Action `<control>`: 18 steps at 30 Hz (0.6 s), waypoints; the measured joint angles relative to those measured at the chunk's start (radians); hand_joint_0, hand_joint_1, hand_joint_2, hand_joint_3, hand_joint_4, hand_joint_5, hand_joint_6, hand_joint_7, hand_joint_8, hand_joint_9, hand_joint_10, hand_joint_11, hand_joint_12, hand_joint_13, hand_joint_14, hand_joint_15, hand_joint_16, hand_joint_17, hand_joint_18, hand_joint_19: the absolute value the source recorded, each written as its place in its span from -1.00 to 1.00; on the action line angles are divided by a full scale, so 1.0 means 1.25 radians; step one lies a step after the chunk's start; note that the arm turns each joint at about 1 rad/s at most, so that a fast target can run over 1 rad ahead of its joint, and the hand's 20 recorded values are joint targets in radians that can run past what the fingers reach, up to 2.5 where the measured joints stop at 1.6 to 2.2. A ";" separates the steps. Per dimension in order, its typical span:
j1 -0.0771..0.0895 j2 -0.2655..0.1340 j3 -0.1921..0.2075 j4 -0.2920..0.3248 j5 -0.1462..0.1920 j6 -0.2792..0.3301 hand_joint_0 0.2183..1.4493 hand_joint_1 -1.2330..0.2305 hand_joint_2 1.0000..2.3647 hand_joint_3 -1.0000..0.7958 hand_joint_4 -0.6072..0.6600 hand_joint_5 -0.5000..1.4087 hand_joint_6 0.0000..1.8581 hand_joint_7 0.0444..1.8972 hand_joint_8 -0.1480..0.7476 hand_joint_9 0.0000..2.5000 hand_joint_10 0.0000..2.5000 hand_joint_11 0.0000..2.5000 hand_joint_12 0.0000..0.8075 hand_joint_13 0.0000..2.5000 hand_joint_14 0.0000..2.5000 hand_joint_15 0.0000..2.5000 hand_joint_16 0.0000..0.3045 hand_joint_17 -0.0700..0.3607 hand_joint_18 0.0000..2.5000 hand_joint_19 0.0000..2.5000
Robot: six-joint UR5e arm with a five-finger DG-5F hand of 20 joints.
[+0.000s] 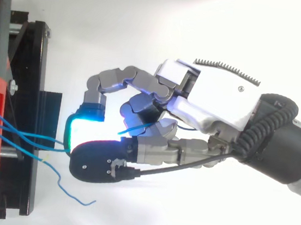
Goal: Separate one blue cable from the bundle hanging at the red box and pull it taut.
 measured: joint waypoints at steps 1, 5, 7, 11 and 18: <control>0.000 0.000 0.000 0.000 0.000 0.000 -0.23 -0.34 -0.98 0.22 -0.30 -0.63 0.00 0.51 0.03 -0.22 1.00 0.43 0.00 -0.31 1.00 0.47 -0.72 -0.23 0.17 0.56; 0.000 0.000 0.000 0.000 0.000 0.000 -0.23 -0.34 -0.98 0.22 -0.30 -0.63 -0.01 0.52 0.03 -0.22 1.00 0.44 0.01 -0.31 1.00 0.47 -0.71 -0.22 0.17 0.55; 0.000 0.000 0.000 0.000 0.000 0.000 -0.23 -0.34 -0.98 0.22 -0.30 -0.63 -0.01 0.52 0.04 -0.22 1.00 0.44 0.01 -0.31 1.00 0.48 -0.71 -0.22 0.17 0.55; 0.000 0.000 0.000 0.000 -0.001 0.000 -0.23 -0.34 -0.98 0.22 -0.29 -0.63 -0.01 0.52 0.04 -0.22 1.00 0.44 0.01 -0.31 1.00 0.47 -0.72 -0.22 0.17 0.54; 0.000 0.000 0.000 -0.001 -0.002 0.000 -0.23 -0.35 -0.98 0.22 -0.29 -0.63 -0.01 0.52 0.04 -0.22 1.00 0.46 0.00 -0.31 1.00 0.48 -0.72 -0.22 0.17 0.55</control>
